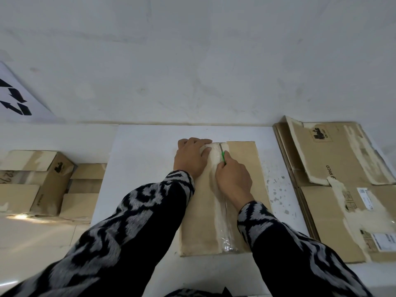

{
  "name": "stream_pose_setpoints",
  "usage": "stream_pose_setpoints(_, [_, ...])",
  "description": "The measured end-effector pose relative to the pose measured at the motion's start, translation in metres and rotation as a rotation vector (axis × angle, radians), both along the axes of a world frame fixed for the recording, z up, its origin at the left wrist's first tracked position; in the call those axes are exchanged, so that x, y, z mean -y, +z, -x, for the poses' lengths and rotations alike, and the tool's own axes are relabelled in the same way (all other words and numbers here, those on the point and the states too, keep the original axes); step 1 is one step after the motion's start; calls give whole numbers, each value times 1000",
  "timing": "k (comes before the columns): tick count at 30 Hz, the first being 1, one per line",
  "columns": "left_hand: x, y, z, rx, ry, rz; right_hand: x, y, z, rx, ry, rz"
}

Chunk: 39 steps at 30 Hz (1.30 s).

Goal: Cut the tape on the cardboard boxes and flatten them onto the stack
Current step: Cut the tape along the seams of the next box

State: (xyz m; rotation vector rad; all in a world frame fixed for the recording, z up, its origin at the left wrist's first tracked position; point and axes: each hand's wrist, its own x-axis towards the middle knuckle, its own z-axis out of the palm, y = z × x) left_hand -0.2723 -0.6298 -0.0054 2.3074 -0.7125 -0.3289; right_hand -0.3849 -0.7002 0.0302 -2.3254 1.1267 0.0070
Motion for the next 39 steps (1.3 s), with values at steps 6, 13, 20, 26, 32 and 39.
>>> stream_pose_setpoints(6, [0,0,0,-8,-2,4,2,6,-4,-31,31,22])
stream_pose_setpoints(13, [0,-1,0,2,0,3,6,15,-7,-105,75,59])
stream_pose_setpoints(20, [0,-2,0,12,-2,0,10,23,-15,-172,90,64])
stream_pose_setpoints(26, [0,-1,0,3,0,9,10,26,-17,-225,111,65])
stream_pose_setpoints(32, [0,-1,0,-10,3,7,11,25,-14,-202,95,12])
stream_pose_setpoints(39, [2,0,1,-8,5,-4,13,26,-13,-219,132,0])
